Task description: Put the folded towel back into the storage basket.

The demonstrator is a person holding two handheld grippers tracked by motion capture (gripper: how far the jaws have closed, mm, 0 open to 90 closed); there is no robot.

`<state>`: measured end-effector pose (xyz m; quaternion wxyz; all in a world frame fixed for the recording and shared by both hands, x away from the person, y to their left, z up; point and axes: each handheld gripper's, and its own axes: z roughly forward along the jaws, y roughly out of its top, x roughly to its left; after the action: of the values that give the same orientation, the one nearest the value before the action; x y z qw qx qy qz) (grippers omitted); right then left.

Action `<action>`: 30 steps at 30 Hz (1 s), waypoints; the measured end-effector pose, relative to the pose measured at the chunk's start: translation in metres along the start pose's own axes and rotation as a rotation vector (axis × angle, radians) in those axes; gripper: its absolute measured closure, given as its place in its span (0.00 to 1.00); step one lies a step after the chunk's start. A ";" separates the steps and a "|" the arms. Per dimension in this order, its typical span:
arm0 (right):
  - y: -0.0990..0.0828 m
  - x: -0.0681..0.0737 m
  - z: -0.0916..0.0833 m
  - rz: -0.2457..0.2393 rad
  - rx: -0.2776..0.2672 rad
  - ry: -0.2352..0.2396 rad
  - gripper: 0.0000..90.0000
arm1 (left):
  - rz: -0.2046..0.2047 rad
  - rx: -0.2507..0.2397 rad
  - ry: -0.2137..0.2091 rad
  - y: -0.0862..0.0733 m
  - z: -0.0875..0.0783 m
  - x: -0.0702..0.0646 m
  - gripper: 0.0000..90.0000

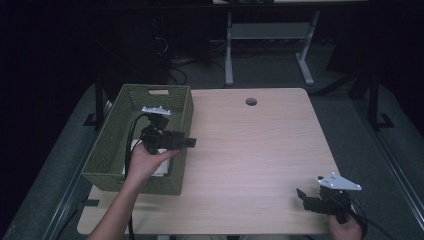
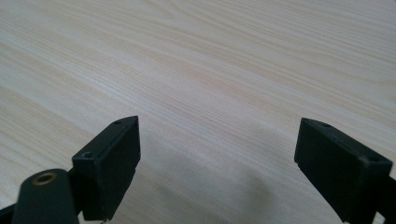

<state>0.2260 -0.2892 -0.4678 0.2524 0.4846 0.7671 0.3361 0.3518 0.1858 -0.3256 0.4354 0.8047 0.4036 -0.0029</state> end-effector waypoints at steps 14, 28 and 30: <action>-0.001 0.000 0.001 0.004 0.001 0.000 0.15 | 0.015 0.018 -0.025 -0.003 0.026 -0.020 0.33; -0.001 -0.001 0.000 0.004 -0.006 -0.003 0.15 | 0.036 0.028 -0.039 0.000 0.047 -0.041 0.32; -0.001 -0.001 -0.001 0.005 -0.007 -0.004 0.15 | 0.040 0.032 -0.045 0.000 0.050 -0.043 0.32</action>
<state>0.2251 -0.2904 -0.4676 0.2548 0.4864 0.7641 0.3386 0.3400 0.1225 -0.3418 0.4313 0.8193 0.3773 -0.0188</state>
